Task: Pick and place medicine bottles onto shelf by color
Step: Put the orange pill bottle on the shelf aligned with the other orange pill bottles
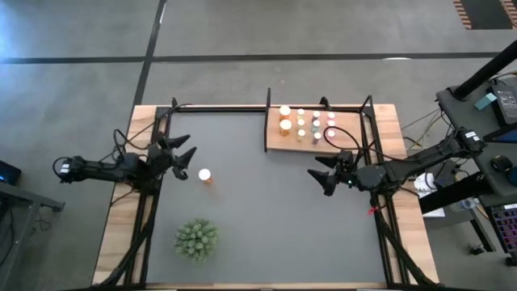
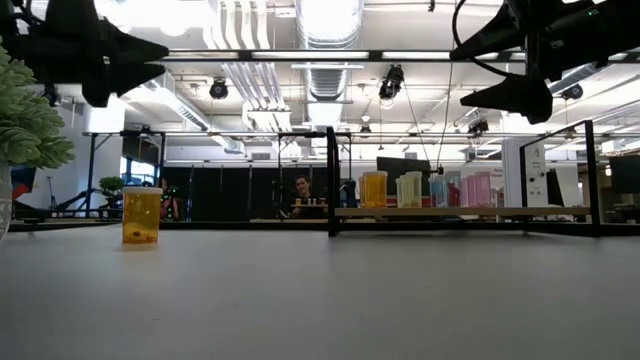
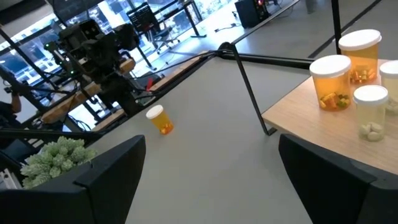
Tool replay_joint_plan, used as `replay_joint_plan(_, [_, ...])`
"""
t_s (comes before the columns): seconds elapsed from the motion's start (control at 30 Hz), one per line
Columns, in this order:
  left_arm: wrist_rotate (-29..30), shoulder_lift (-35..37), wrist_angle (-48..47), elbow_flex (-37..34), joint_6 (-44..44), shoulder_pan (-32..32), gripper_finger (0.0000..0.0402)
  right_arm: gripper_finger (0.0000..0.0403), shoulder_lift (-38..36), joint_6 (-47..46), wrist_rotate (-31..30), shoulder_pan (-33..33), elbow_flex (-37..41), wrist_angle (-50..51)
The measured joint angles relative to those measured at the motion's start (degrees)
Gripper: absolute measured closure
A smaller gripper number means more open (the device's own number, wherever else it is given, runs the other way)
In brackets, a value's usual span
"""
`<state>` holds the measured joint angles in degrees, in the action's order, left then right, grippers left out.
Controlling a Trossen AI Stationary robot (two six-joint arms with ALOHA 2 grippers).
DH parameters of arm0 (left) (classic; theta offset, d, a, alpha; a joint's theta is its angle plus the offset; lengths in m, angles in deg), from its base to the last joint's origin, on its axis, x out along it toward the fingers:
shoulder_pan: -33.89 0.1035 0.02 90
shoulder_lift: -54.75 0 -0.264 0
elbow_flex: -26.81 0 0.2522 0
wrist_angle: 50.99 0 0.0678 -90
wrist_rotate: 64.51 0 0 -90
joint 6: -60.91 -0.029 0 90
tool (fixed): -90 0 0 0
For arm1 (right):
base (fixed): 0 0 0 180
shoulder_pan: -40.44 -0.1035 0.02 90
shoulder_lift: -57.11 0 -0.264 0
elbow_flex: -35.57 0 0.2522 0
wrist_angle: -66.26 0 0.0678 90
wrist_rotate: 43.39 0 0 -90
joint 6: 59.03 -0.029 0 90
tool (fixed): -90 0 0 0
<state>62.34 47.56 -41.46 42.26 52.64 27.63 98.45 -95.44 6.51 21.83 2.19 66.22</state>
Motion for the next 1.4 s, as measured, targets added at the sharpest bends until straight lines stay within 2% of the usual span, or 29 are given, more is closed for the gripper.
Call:
replay_joint_plan(0.13, [5.23,-2.73,-0.25,0.04,10.78,0.00,0.0164,0.0044,0.00,0.00,0.00,0.00,0.00,0.00])
replay_joint_plan(0.3, [9.90,-10.20,-0.44,1.00,20.47,0.00,0.0164,0.0044,0.00,0.00,-0.01,0.00,0.00,0.00])
replay_joint_plan(0.63, [15.94,-25.66,-0.89,9.01,26.83,0.02,0.0164,0.0044,0.00,0.00,0.00,0.00,0.00,0.00])
replay_joint_plan(1.07, [15.47,-45.99,-24.38,24.48,42.77,0.87,0.0164,0.0044,0.00,0.00,0.00,0.00,0.00,0.04])
replay_joint_plan(1.4, [9.19,-55.34,-40.55,36.34,49.39,3.07,0.0164,0.0044,0.00,0.00,0.00,0.00,0.00,0.20])
